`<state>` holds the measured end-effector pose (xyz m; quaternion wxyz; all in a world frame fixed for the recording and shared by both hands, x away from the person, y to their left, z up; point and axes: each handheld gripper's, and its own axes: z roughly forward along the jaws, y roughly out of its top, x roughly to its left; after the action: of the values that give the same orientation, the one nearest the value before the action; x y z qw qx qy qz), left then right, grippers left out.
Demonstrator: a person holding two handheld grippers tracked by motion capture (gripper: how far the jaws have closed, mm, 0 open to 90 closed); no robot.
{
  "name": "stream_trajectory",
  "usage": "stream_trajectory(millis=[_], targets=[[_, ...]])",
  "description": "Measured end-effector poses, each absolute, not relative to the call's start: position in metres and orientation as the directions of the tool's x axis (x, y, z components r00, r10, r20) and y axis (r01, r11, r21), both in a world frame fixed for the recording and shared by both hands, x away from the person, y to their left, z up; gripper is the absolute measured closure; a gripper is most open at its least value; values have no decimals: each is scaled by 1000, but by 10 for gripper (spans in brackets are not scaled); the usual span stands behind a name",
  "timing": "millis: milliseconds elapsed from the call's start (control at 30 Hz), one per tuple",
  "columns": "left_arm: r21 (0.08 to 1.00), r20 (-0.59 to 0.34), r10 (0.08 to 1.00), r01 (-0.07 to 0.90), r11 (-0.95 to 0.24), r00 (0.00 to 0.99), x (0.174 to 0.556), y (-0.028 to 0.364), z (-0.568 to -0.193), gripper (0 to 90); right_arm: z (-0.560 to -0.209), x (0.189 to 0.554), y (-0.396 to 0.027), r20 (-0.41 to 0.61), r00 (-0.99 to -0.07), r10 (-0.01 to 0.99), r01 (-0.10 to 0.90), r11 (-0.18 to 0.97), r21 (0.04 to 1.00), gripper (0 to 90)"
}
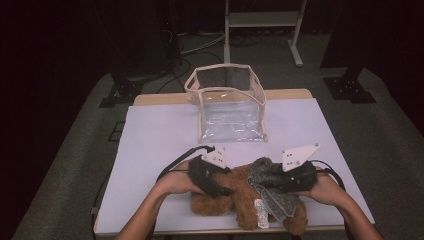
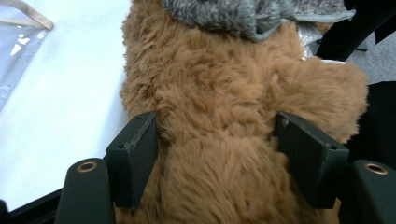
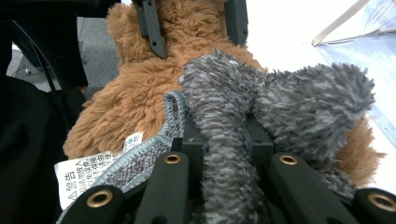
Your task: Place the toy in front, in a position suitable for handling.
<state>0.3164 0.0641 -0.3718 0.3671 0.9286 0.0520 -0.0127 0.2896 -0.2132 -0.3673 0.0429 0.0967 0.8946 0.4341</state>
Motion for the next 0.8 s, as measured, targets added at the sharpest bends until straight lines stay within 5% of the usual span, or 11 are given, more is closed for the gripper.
stream_trajectory(millis=[300,800], targets=[[689,-60,93,109,-716,994,318,60,-379,287,-369,290,-215,10,-976,216,139,595,791,752],[751,-77,158,162,-640,984,313,109,-365,273,-373,285,-220,22,-976,216,148,585,798,755]])
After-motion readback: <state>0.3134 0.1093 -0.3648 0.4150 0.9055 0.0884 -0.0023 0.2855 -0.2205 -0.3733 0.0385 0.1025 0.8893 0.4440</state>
